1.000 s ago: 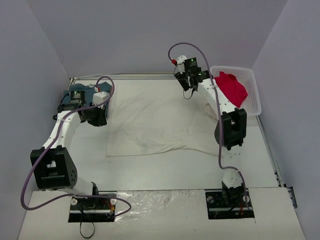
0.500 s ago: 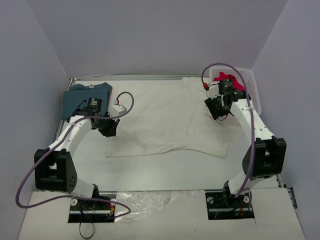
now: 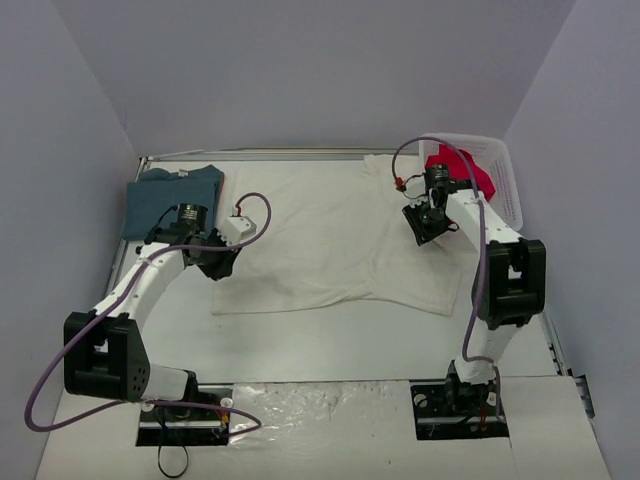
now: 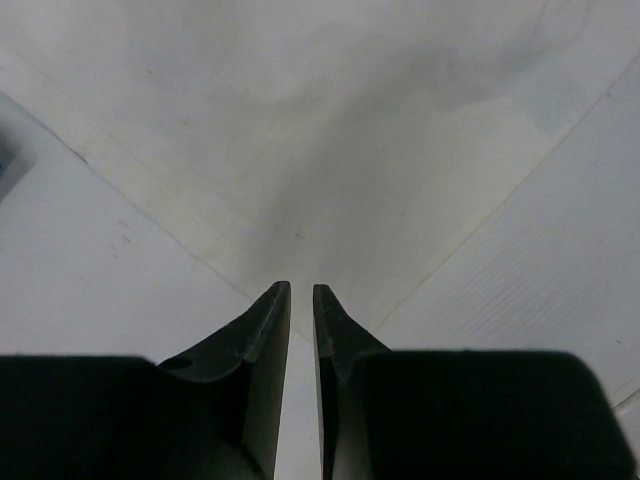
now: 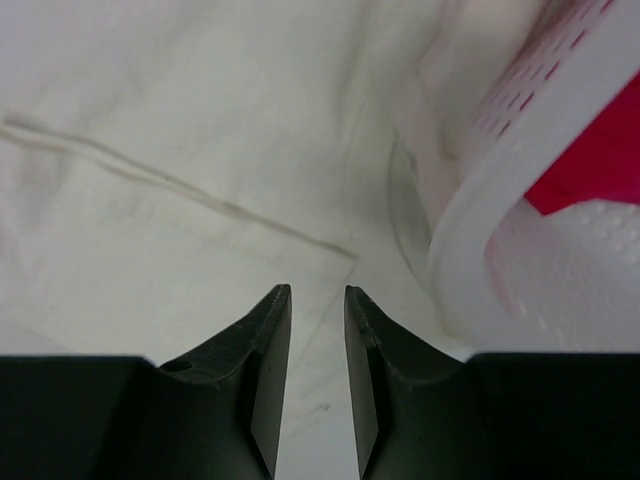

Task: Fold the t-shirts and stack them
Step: Flatten out the tshirt

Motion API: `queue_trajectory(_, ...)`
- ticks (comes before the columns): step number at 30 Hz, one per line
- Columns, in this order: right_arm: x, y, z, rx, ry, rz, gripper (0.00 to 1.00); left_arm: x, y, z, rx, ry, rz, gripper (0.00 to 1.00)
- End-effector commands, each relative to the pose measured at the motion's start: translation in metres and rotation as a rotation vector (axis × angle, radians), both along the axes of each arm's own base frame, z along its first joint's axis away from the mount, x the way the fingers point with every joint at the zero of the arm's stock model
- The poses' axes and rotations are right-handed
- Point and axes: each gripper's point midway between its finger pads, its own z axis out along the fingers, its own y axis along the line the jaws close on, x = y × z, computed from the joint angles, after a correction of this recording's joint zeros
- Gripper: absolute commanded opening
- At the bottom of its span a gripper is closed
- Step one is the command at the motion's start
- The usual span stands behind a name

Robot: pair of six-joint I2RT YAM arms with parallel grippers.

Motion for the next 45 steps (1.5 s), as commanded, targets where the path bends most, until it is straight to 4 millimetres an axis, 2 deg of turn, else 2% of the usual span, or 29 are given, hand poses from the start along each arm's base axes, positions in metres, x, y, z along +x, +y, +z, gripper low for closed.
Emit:
queue_trajectory(1, 0.033, 0.005, -0.004, 0.018, -0.014, -0.030, 0.24, 0.004, 0.001, 0.011, 0.007, -0.048, -0.002, 0.15)
queue_trajectory(2, 0.037, 0.004, -0.015, 0.016, 0.011, -0.040, 0.24, 0.004, 0.002, 0.011, 0.010, -0.052, -0.001, 0.15)
queue_trajectory(5, 0.057, 0.004, -0.015, 0.006, -0.007, -0.062, 0.23, 0.003, 0.002, 0.013, 0.009, -0.058, -0.001, 0.15)
queue_trajectory(8, 0.061, -0.001, -0.033, -0.027, 0.024, -0.081, 0.22, 0.002, 0.003, 0.011, 0.014, -0.051, 0.001, 0.15)
queue_trajectory(11, 0.059, -0.004, -0.037, -0.040, 0.031, -0.078, 0.22, 0.002, 0.004, 0.010, 0.018, -0.047, 0.001, 0.15)
queue_trajectory(16, 0.057, -0.006, -0.024, -0.043, 0.000, -0.064, 0.23, 0.002, 0.004, 0.009, 0.019, -0.042, 0.000, 0.15)
queue_trajectory(24, 0.061, -0.038, -0.013, -0.135, -0.049, -0.131, 0.24, 0.002, 0.005, 0.009, 0.025, -0.037, 0.002, 0.19)
queue_trajectory(29, 0.055, -0.030, -0.007, -0.087, -0.051, -0.101, 0.24, 0.001, 0.005, 0.012, 0.015, -0.040, 0.000, 0.19)
queue_trajectory(32, 0.041, -0.025, -0.002, -0.062, -0.034, -0.067, 0.24, -0.003, 0.005, 0.009, 0.020, -0.024, -0.017, 0.19)
queue_trajectory(34, 0.024, -0.026, 0.001, -0.065, -0.007, -0.054, 0.24, -0.006, 0.004, 0.007, 0.025, -0.011, -0.043, 0.19)
queue_trajectory(39, -0.022, -0.020, 0.006, -0.027, 0.052, 0.013, 0.25, -0.029, -0.001, -0.019, 0.068, 0.063, -0.144, 0.19)
queue_trajectory(40, -0.038, -0.019, -0.001, -0.015, 0.098, 0.023, 0.27, -0.033, -0.002, -0.024, 0.071, 0.078, -0.155, 0.19)
queue_trajectory(43, -0.057, -0.020, -0.010, -0.020, 0.137, 0.038, 0.28, -0.041, -0.002, -0.037, 0.086, 0.102, -0.168, 0.19)
queue_trajectory(45, -0.062, -0.020, -0.016, -0.019, 0.155, 0.044, 0.28, -0.044, -0.002, -0.042, 0.087, 0.108, -0.167, 0.19)
